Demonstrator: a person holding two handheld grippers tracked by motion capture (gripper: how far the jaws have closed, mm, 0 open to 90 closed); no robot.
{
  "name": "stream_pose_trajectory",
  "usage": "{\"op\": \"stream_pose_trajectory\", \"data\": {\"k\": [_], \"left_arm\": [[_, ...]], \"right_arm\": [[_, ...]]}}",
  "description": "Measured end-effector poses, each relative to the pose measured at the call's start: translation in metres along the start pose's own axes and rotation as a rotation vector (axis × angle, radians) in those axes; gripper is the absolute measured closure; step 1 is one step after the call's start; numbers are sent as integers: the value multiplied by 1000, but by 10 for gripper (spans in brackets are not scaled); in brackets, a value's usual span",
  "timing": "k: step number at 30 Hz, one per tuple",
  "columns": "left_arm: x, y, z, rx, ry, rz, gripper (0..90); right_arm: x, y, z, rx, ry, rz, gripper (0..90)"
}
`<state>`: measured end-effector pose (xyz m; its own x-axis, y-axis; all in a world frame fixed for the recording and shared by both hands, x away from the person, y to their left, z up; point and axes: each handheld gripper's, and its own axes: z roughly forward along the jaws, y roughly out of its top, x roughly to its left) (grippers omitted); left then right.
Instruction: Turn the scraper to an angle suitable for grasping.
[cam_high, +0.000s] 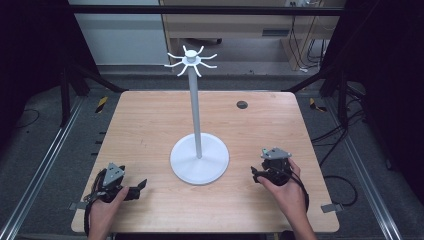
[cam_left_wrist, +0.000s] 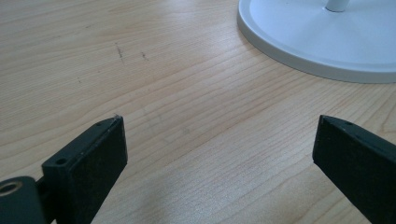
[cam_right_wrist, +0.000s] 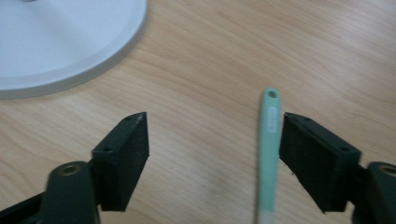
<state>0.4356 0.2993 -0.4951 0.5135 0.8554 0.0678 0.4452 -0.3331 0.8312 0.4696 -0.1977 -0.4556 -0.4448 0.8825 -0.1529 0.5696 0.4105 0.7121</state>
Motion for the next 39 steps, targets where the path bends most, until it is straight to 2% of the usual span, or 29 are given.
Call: {"op": "stream_pose_trajectory", "data": {"k": [3,4,5,7,13,14,22,31,37,39], "left_arm": [[0,0,1,-6,3,-7,26],[-1,0,1,-6,4,-8,26],[-1,0,1,-5,4,-4,26],[-2,0,1,-5,4,-2,25],[-3,0,2,-5,9,1,25],[-3,1,2,-5,11,1,25],[-3,1,2,-4,23,0,25],[-4,1,4,-4,22,-2,25],[-5,1,5,-3,26,-3,25],[-4,1,5,-1,26,-1,25]], "right_arm": [[-14,5,0,22,-8,14,356],[-14,5,0,22,-8,14,356],[-24,8,0,41,-8,23,413],[-33,9,1,52,-7,34,449],[-49,8,4,90,-8,50,541],[-55,8,5,93,-8,54,583],[-75,8,9,140,-15,66,674],[-86,5,15,152,-20,88,698],[-91,9,19,179,-12,83,778],[-92,13,22,187,-6,77,833]]}}
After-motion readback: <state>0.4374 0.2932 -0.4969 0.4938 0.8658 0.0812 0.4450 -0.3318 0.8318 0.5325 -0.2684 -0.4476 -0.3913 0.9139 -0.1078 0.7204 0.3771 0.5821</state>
